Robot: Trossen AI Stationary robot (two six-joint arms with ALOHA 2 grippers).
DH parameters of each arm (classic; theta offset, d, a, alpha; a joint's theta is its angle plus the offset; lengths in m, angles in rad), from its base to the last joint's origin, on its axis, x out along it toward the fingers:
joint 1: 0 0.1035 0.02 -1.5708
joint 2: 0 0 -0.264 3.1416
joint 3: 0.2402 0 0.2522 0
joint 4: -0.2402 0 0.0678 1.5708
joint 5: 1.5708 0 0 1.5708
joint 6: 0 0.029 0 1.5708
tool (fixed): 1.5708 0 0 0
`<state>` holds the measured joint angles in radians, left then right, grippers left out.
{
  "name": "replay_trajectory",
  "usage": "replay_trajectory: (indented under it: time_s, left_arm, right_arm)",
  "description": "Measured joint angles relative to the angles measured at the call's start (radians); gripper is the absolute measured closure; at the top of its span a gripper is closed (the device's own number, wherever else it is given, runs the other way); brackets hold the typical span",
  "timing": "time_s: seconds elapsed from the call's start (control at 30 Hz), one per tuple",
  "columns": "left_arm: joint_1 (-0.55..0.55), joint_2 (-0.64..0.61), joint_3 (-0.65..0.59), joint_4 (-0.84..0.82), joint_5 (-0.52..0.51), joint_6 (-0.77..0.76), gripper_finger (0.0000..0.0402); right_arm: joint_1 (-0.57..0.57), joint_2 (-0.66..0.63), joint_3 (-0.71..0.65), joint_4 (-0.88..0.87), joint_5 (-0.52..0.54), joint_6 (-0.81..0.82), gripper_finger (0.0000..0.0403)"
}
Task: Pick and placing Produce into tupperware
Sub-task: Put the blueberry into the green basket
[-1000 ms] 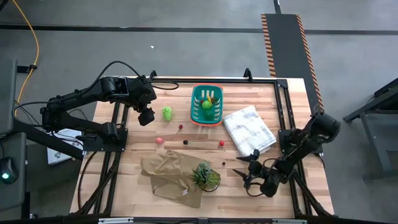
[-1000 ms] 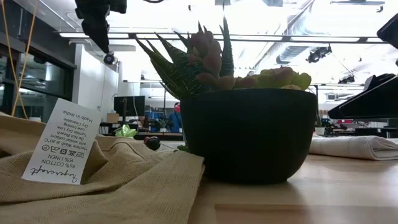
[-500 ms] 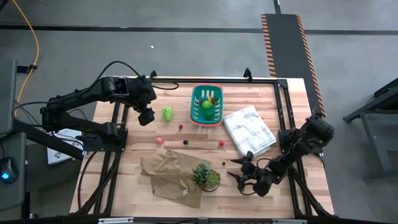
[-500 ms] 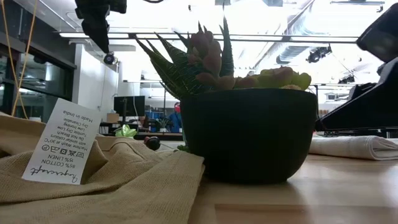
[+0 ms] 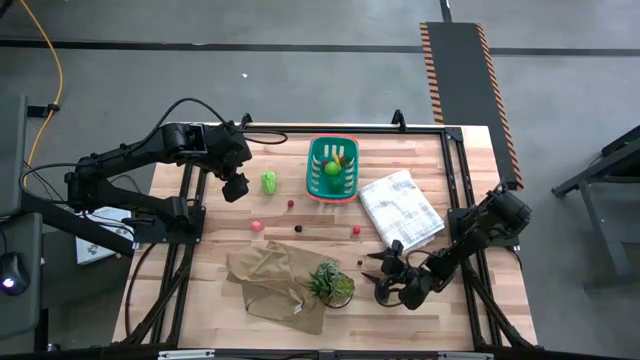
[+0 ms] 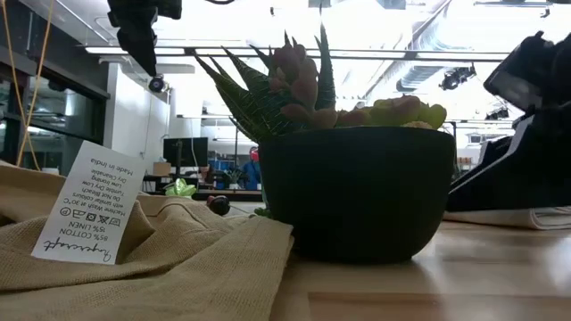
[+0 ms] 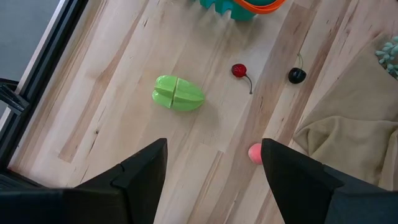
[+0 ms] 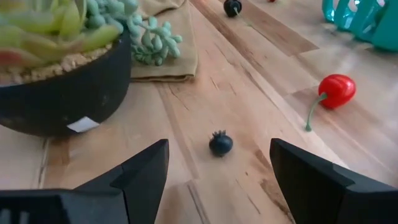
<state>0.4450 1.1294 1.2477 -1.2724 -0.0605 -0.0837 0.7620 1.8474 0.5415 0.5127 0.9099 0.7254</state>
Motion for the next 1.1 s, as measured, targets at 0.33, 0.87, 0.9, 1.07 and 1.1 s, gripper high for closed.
replay_trajectory:
  time_s: [0.33,0.87,0.9,1.07,1.1]
  left_arm:
    - [0.0,0.0,0.0,0.0,0.0,0.0,0.0153]
    - [0.0,0.0,0.0,0.0,0.0,0.0,0.0153]
    - [0.0,0.0,0.0,0.0,0.0,0.0,0.0153]
    - [0.0,0.0,0.0,0.0,0.0,0.0,0.0153]
    - [0.0,0.0,0.0,0.0,0.0,0.0,0.0153]
  right_arm:
    - [-0.016,0.071,0.0,0.105,0.007,-0.028,0.0132]
    - [-0.057,0.073,0.0,0.106,-0.023,-0.053,0.0164]
    - [-0.057,0.073,0.0,0.106,-0.024,-0.053,0.0169]
    - [-0.058,0.073,0.0,0.106,-0.029,-0.054,0.0184]
    - [-0.058,0.073,0.0,0.106,-0.029,-0.054,0.0185]
